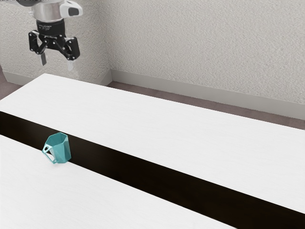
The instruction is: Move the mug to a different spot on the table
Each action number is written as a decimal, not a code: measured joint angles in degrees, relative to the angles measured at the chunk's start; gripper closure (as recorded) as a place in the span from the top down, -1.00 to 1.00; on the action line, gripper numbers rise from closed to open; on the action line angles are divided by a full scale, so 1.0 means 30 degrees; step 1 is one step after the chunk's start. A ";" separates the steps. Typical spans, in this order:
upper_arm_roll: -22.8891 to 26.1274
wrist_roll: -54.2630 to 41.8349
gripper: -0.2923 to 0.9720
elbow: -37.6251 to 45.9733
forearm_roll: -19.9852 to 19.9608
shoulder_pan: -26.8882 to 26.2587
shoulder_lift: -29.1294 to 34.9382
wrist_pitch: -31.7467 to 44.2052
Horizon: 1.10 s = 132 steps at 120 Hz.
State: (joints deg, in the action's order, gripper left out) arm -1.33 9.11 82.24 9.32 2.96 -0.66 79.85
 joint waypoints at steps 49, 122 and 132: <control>0.0992 0.1183 0.54 1.4522 -0.0359 0.3025 0.7757 0.6365; 0.1002 -0.1102 0.51 2.3701 -0.1051 0.9050 0.9249 1.5080; 0.0990 -0.1897 0.51 2.4230 -0.1343 0.9935 0.9225 1.5611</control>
State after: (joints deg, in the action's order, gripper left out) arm 1.64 3.42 154.93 5.29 32.76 27.01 126.68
